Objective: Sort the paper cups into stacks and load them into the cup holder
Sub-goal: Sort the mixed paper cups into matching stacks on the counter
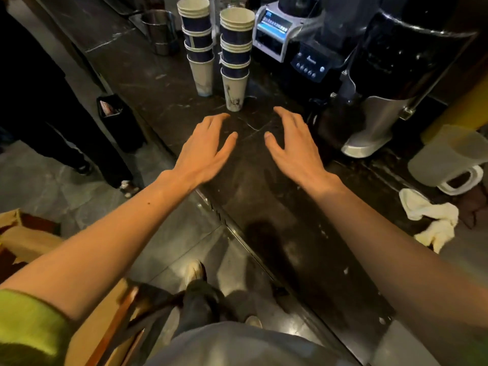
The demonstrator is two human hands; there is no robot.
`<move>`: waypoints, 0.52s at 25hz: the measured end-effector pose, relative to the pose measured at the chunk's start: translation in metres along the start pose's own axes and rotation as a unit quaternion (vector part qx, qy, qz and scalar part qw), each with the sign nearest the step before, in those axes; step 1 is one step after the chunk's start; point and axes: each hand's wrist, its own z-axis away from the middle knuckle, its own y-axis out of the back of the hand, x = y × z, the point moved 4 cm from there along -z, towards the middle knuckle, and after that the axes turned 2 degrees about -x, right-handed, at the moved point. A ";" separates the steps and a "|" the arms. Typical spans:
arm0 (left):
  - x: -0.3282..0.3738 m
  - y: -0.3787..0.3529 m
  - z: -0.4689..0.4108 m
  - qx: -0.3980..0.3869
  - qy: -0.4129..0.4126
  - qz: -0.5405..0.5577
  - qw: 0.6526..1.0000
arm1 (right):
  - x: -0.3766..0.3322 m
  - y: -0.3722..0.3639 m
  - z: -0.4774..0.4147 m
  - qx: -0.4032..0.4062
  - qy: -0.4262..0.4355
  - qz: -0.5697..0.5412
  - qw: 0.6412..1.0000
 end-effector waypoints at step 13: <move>-0.108 0.023 -0.230 -0.037 -0.014 0.263 0.964 | -0.025 -0.042 -0.214 0.092 -0.131 -0.170 0.972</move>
